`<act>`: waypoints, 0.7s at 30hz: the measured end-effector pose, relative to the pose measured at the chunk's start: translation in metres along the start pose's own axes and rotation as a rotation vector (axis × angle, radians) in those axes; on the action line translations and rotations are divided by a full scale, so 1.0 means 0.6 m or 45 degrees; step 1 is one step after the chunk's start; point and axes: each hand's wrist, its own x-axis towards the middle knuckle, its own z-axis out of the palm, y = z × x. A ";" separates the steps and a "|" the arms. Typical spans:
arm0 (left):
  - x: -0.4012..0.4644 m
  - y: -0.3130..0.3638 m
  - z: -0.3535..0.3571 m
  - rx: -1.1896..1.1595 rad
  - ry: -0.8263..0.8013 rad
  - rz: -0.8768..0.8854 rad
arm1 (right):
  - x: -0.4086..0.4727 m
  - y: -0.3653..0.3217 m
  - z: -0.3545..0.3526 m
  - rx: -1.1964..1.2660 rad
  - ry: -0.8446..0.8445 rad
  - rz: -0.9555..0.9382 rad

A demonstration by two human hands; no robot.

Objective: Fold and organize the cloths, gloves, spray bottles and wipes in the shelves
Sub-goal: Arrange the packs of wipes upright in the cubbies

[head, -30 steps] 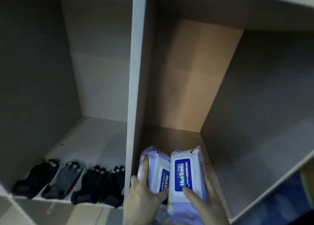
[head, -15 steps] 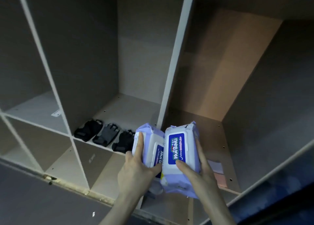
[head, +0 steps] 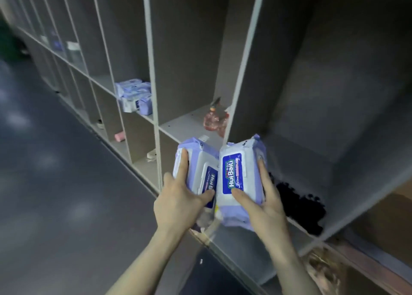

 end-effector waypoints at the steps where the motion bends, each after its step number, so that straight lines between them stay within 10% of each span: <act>1: 0.023 -0.025 -0.033 0.004 0.029 -0.018 | 0.011 -0.016 0.049 0.008 -0.025 0.004; 21: 0.516 -0.340 -0.320 0.079 0.285 -0.202 | 0.337 -0.153 0.655 -0.032 -0.215 -0.046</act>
